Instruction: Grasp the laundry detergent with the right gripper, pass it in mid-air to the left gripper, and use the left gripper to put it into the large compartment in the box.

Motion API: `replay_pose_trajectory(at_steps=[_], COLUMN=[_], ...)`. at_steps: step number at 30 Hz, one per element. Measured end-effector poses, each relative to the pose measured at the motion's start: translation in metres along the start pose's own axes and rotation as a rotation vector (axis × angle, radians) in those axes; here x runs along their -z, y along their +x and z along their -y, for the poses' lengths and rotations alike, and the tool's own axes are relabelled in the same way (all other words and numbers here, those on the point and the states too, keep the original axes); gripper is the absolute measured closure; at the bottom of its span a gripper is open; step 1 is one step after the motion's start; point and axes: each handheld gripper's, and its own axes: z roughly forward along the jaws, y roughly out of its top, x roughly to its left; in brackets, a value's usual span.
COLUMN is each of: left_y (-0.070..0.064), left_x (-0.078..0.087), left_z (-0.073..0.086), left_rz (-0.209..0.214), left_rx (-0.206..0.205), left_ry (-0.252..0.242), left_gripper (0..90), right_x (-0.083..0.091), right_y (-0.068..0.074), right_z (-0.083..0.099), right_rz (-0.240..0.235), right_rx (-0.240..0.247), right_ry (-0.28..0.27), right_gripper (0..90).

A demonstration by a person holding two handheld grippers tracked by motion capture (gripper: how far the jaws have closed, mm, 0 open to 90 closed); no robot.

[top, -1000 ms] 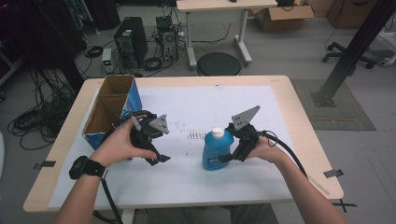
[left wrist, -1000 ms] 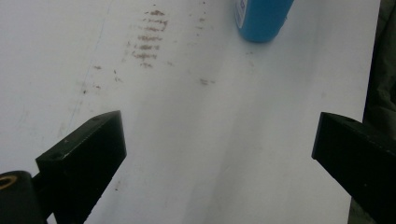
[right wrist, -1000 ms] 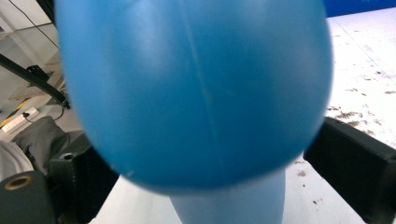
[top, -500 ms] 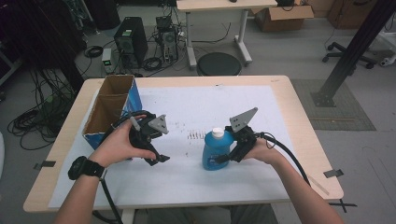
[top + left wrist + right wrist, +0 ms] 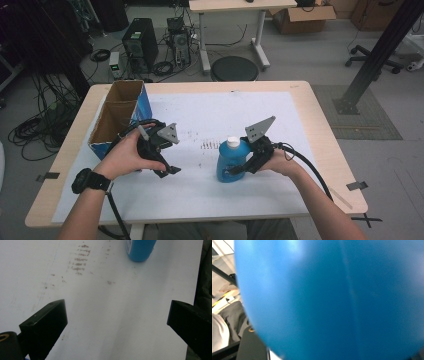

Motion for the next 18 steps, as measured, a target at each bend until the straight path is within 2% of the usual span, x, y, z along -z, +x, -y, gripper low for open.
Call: replay_pose_trajectory(at_steps=[4,9,18], left_y=[0.0003,0.0000,-0.0001], left_x=[-0.0001,-0.0003,0.0011], left_z=[0.0003,-0.0002,-0.0017], left_rz=[-0.002,-0.001,-0.003], left_rx=[-0.001,-0.001,-0.006], left_ry=[-0.002,0.000,-0.004], left_gripper=[3.5,3.5,3.5], right_x=[-0.0007,0.0001,0.0015], right_y=[-0.0003,-0.0001,0.0039], right_z=[0.0012,0.0021,0.0006], right_rz=[-0.005,0.016,0.053], right_rx=[0.005,0.015,0.041], right_ry=[0.004,-0.007,-0.009], right_gripper=[31.7,37.5,40.5])
